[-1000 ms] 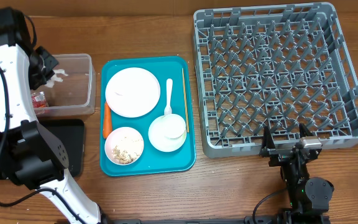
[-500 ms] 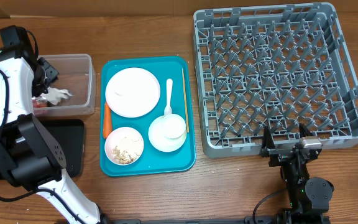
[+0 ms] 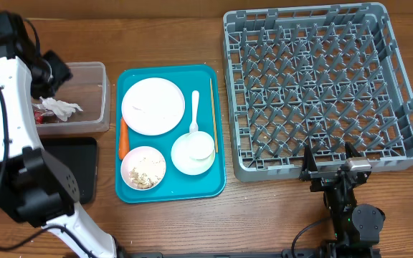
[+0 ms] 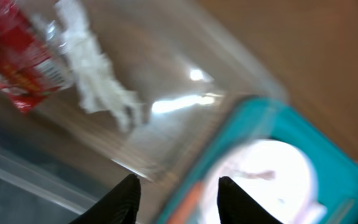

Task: Sort waste into correct bins and load items into the dishwasher rack
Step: 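Return the left gripper to the plate and grasp remaining tissue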

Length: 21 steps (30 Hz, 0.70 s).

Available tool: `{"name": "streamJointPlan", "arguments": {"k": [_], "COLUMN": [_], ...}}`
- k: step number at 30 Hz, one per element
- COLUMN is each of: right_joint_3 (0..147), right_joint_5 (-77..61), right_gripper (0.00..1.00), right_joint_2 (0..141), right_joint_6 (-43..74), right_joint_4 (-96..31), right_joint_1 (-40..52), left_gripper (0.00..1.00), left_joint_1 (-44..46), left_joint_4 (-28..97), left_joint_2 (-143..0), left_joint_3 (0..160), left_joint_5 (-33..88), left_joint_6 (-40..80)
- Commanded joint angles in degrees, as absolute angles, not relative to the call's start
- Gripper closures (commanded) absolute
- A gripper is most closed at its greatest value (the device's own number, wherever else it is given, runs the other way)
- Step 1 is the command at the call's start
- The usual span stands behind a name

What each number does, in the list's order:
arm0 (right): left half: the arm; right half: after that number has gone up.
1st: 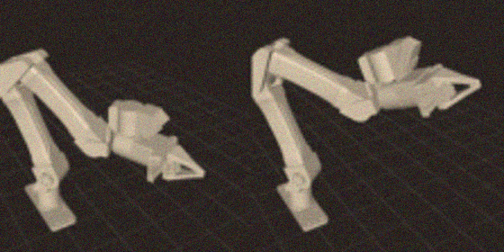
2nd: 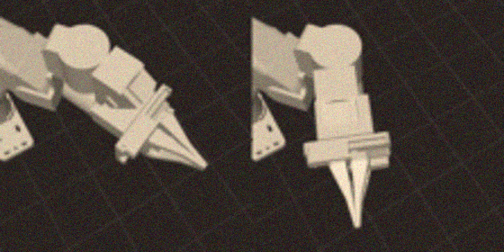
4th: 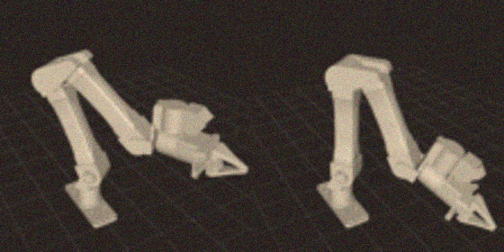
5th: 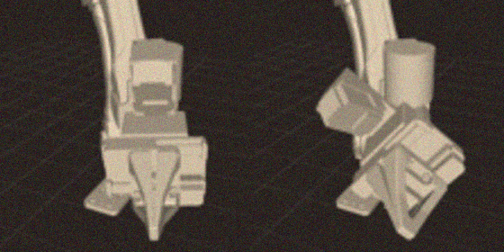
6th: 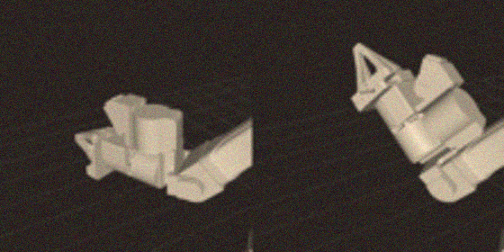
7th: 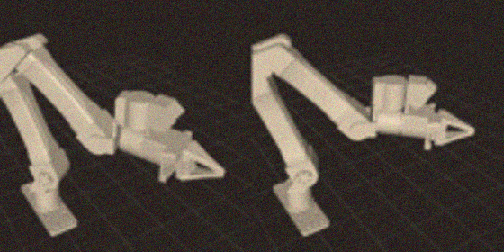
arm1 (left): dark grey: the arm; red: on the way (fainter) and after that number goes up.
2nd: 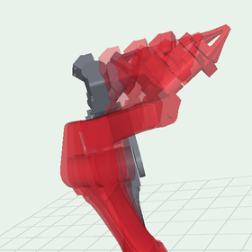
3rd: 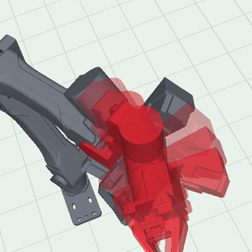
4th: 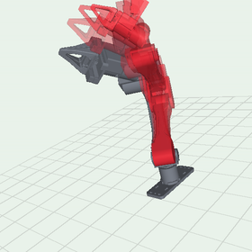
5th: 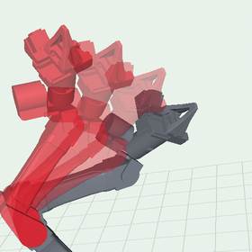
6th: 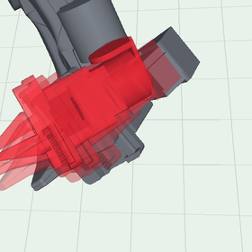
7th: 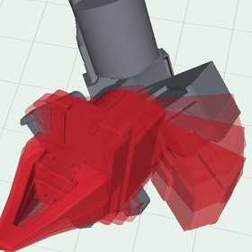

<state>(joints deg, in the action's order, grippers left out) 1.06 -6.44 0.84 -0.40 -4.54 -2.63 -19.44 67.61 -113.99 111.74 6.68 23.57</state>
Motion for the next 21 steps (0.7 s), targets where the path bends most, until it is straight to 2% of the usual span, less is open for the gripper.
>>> {"name": "streamJointPlan", "arguments": {"k": [1,5,8,15,21], "right_joint_3": [0.45,0.45,0.45,0.45,0.45], "right_joint_5": [-6.11,-6.11,-6.11,-6.11,-6.11], "right_gripper": [0.00,0.00,0.00,0.00,0.00], "right_joint_2": [0.16,0.16,0.16,0.16,0.16], "right_joint_6": [-0.19,-0.16,-0.16,-0.16,-0.16], "right_joint_4": [-4.23,-4.21,-4.23,-4.21,-4.23], "right_joint_1": [-3.07,-3.07,-3.07,-3.07,-3.07], "left_gripper": [0.57,0.52,0.52,0.53,0.51], "left_joint_1": [-14.72,-7.25,-1.63,9.34,13.56], "left_joint_4": [69.76,75.50,79.42,79.00,77.56], "left_joint_2": [-106.10,-104.53,-105.38,-109.23,-115.02], "left_joint_3": [115.77,115.74,114.78,111.00,110.69], "left_joint_5": [13.17,12.86,10.39,5.26,3.33], "left_joint_6": [22.48,21.96,21.85,23.20,26.17]}}
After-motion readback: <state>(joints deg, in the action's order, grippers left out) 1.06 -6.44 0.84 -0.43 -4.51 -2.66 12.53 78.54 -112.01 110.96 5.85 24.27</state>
